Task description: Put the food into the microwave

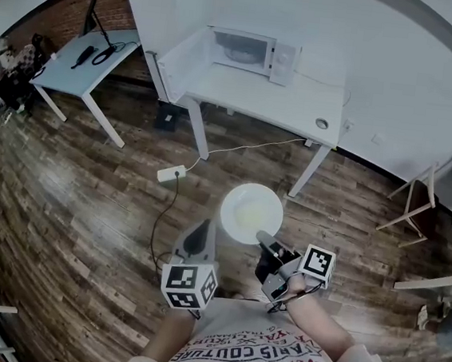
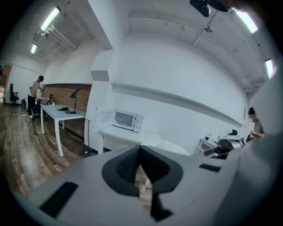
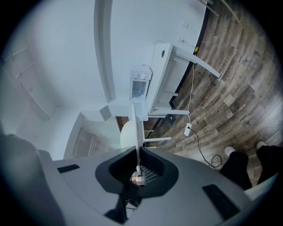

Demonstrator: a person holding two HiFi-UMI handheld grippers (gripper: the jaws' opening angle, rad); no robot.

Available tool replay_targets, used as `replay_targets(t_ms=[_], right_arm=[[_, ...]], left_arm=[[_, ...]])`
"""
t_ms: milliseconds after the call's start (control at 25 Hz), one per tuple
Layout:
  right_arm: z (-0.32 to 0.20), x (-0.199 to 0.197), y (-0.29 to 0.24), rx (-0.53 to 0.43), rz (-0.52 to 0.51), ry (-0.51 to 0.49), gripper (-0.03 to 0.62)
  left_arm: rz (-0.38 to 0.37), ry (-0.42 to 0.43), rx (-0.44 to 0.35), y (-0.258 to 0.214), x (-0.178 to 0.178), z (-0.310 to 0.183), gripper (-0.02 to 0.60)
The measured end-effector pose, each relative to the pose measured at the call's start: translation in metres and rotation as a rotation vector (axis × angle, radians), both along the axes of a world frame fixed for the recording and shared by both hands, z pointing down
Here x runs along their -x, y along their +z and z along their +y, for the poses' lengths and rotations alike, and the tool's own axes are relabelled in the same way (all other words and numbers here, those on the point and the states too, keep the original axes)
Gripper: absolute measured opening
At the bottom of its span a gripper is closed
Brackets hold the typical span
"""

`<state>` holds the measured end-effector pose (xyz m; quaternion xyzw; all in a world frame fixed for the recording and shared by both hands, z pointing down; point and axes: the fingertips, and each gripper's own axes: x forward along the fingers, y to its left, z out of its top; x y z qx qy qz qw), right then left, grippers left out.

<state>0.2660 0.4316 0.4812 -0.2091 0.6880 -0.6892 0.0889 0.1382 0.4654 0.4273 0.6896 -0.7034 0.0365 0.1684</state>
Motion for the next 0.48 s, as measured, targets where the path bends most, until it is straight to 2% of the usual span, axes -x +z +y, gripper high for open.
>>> replay_targets(t_ms=[240,480], right_arm=[[-0.036,0.031,0.01,0.022,0.021,0.007,0.022],[-0.112,0.078,-0.001,0.019,-0.011,0.053,0.021]], left_arm=[[0.006,0.012,0.005,0.004,0.034,-0.045,0.003],[0.009,0.052,-0.009,-0.006,0.092,-0.133,0.003]])
